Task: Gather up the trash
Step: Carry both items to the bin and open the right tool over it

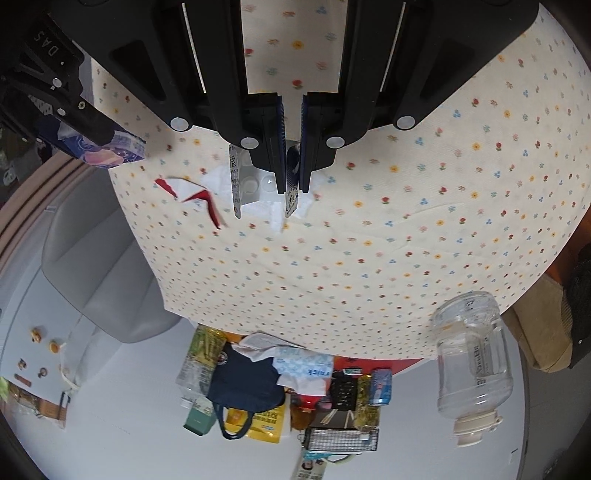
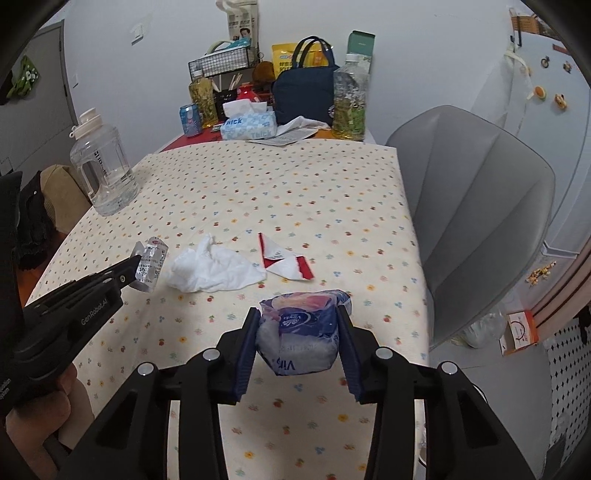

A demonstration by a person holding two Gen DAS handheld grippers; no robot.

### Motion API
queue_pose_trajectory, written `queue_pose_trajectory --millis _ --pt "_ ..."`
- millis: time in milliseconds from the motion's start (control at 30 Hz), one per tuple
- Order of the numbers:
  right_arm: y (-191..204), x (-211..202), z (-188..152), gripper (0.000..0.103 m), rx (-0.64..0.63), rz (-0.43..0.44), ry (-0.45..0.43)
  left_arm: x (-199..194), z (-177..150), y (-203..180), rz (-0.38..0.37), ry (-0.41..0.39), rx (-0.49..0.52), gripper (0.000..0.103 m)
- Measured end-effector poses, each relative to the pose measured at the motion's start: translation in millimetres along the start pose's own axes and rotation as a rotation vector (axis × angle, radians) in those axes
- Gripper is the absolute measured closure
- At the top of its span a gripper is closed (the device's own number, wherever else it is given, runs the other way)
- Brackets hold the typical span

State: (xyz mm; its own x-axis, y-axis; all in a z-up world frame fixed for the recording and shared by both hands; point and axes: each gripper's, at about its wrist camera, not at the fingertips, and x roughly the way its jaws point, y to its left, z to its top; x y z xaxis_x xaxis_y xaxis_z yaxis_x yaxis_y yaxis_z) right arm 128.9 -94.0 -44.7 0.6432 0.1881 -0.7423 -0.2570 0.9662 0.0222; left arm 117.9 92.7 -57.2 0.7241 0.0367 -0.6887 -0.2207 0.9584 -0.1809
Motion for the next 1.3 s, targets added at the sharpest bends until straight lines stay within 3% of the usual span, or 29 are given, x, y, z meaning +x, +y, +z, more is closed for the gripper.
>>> queue_pose_trajectory --millis 867,1300 --pt "-172.7 -72.9 -48.3 0.062 0.272 -0.302 -0.058 -2.2 -28.8 -191.4 -0.187 0.032 0.307 0.096" --pt "-251.1 -77.1 -89.0 0.062 0.425 -0.371 -0.039 5.6 -51.9 -272.7 -0.236 0.074 0.435 0.096"
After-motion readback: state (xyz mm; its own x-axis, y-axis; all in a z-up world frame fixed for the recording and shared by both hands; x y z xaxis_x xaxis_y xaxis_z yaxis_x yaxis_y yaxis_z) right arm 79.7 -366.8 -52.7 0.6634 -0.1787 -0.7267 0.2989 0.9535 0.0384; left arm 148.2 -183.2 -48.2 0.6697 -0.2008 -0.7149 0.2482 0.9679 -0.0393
